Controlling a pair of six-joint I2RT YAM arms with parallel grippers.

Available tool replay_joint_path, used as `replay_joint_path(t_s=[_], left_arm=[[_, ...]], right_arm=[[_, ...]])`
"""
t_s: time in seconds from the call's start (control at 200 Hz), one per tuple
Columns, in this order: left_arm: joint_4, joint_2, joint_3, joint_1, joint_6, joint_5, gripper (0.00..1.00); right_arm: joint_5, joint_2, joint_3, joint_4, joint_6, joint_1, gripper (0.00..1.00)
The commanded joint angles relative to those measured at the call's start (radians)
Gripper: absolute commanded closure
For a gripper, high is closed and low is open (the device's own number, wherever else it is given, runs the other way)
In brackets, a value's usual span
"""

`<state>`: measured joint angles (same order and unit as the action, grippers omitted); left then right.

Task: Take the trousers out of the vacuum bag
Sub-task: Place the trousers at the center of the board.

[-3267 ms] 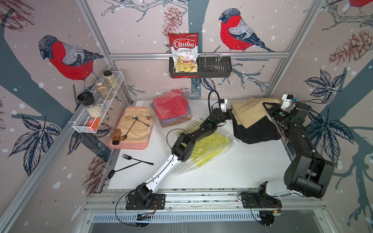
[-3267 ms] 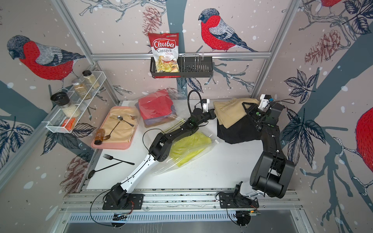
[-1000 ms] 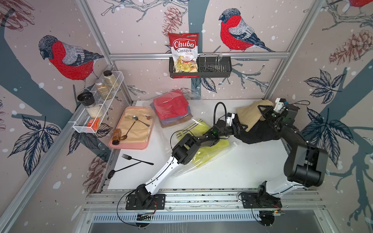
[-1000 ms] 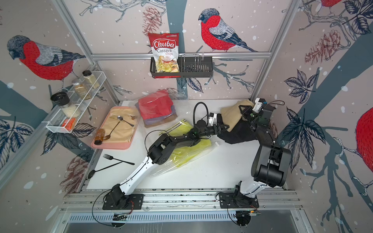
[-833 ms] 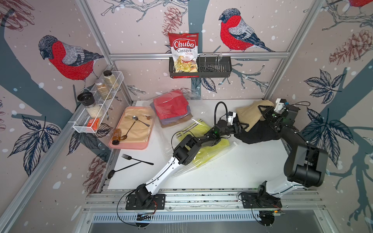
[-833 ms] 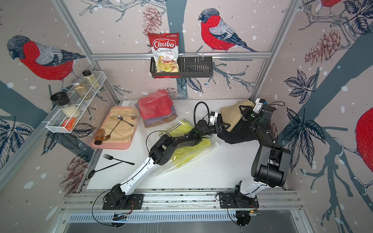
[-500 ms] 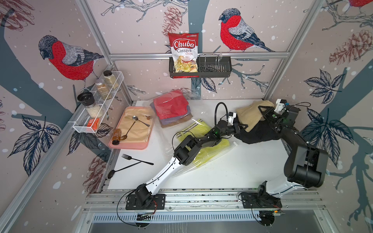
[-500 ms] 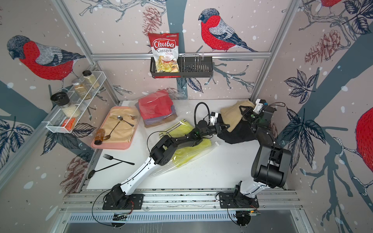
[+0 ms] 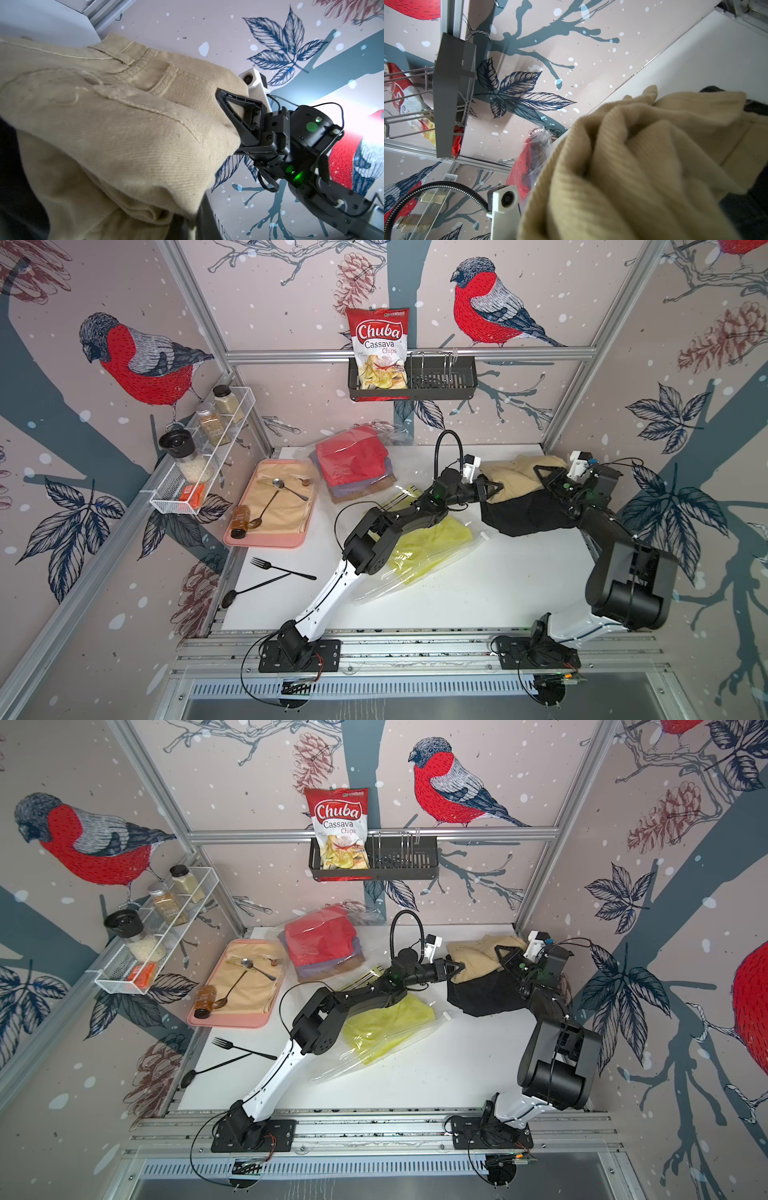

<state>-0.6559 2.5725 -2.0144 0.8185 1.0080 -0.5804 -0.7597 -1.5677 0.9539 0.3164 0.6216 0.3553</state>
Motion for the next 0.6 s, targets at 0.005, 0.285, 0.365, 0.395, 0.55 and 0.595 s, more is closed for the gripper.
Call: replay_joint_path(t_s=[0.005, 0.285, 0.365, 0.395, 0.55, 0.595], left_arm=[[0.068, -0.035, 0.006, -0.002, -0.096, -0.022, 1.0], [0.034, -0.077, 0.117, 0.022, -0.08, -0.036, 1.0], [0.009, -0.08, 0.162, 0.018, -0.063, -0.038, 1.0], [0.004, -0.082, 0.178, 0.016, -0.063, -0.035, 1.0], [-0.04, -0.109, 0.267, 0.005, -0.055, -0.031, 1.0], [-0.045, -0.119, 0.283, 0.001, -0.06, -0.03, 1.0]], right_arm=[[0.032, 0.019, -0.002, -0.103, -0.102, -0.002, 1.0], [0.123, 0.069, -0.087, -0.152, -0.108, -0.002, 1.0], [0.15, 0.085, -0.115, -0.154, -0.098, -0.002, 0.95], [0.162, 0.089, -0.127, -0.15, -0.09, -0.002, 0.92], [0.161, 0.095, -0.18, -0.111, -0.051, 0.012, 0.7], [0.141, 0.095, -0.198, -0.077, -0.029, 0.019, 0.62]])
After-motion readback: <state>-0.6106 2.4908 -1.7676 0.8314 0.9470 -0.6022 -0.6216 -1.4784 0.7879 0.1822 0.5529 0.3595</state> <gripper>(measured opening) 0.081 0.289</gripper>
